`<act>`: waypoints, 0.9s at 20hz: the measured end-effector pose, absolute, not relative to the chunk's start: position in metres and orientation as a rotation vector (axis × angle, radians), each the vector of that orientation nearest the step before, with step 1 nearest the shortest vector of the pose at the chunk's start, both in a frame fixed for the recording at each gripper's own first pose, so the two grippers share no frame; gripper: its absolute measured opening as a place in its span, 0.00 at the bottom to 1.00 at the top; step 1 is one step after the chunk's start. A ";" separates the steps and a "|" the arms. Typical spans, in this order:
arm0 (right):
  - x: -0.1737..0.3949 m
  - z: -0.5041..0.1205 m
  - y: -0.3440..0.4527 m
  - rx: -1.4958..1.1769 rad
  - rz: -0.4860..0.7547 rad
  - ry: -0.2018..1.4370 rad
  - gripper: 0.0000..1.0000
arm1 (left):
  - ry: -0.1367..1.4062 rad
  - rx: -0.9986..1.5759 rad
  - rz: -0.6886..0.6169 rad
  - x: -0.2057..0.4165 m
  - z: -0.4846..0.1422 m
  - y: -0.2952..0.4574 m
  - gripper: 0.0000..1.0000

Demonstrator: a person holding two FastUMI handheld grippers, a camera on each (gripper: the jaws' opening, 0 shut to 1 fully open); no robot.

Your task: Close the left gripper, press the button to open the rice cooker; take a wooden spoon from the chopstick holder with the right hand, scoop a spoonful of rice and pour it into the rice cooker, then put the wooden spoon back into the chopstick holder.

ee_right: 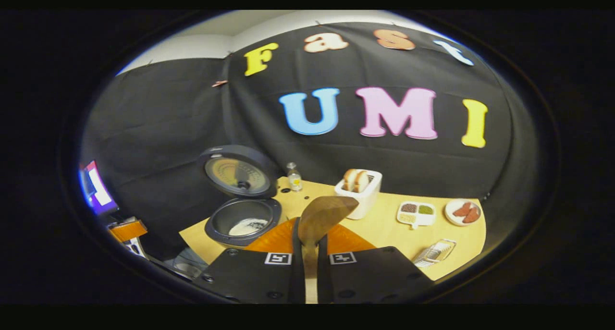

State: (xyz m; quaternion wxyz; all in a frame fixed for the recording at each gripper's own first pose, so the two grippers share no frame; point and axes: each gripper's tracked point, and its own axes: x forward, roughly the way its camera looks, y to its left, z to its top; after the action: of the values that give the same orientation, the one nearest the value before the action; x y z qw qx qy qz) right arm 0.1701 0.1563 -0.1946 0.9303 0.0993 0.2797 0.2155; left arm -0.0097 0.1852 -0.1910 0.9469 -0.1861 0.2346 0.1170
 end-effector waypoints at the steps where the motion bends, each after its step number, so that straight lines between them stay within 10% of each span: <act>1: 0.171 -0.200 0.139 0.229 0.409 0.585 0.14 | 0.480 -0.374 0.231 -0.007 -0.190 0.180 0.69; 18: 0.235 -0.331 -0.109 0.444 -0.011 0.699 0.14 | 0.572 -0.268 0.280 0.007 -0.185 0.099 0.69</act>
State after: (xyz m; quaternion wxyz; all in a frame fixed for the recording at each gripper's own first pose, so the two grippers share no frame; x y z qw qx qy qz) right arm 0.2351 -0.1087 -0.3308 0.9155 0.2158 0.3395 -0.0054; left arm 0.0071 0.0988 -0.1853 0.9409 -0.1313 0.2805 0.1370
